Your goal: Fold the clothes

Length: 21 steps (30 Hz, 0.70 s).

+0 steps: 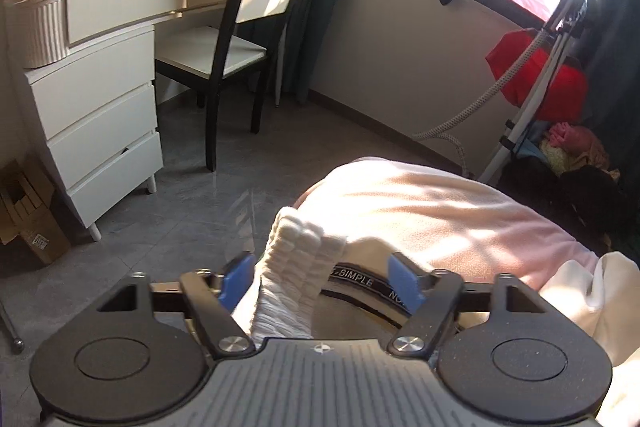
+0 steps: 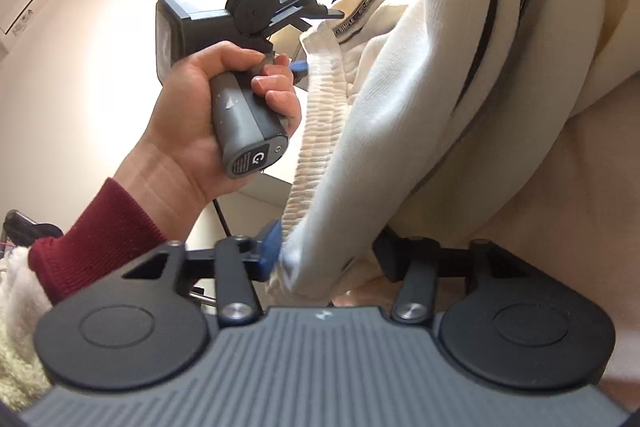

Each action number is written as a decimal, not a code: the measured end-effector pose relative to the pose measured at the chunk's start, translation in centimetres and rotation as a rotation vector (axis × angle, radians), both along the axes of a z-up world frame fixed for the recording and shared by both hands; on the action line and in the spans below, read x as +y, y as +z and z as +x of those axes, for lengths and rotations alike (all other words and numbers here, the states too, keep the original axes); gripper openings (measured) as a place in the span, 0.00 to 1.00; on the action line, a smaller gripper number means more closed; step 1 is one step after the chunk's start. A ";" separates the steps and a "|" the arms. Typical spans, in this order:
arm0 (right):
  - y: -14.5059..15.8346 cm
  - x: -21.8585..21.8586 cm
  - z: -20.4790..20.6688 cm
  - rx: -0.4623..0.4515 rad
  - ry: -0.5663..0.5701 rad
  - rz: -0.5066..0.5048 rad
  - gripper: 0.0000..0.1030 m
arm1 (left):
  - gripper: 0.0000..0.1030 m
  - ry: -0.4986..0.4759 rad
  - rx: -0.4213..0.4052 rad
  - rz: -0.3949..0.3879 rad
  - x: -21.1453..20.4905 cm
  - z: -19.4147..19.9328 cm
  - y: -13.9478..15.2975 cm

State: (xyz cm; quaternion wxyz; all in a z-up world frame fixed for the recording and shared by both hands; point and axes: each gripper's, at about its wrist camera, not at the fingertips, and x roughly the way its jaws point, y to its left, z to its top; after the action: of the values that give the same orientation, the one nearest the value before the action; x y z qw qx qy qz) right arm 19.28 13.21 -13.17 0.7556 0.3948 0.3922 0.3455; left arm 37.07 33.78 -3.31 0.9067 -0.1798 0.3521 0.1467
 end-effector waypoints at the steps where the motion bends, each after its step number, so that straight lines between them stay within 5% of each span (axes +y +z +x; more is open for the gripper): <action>1: 0.7 -0.5 -0.8 -0.023 -0.003 -0.014 0.93 | 0.86 0.017 -0.019 0.001 -0.2 -1.1 0.8; 6: 5.7 -3.6 -5.0 -0.191 0.000 -0.178 0.94 | 0.87 -0.026 -0.049 -0.003 -3.2 -6.4 4.3; 14: 14.4 -13.3 -10.3 -0.458 -0.164 -0.423 0.94 | 0.94 -0.213 -0.214 0.112 -13.3 -17.7 9.9; 21: 16.3 -21.1 -13.7 -0.549 -0.326 -0.557 0.94 | 0.98 -0.332 -0.286 0.229 -21.9 -22.7 11.4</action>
State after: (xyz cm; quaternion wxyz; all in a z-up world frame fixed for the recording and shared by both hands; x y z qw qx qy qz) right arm 5.59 -7.86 3.16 0.9546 0.1257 0.1870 0.1946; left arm 14.37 11.90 8.06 0.9735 -0.0347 0.2258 0.0077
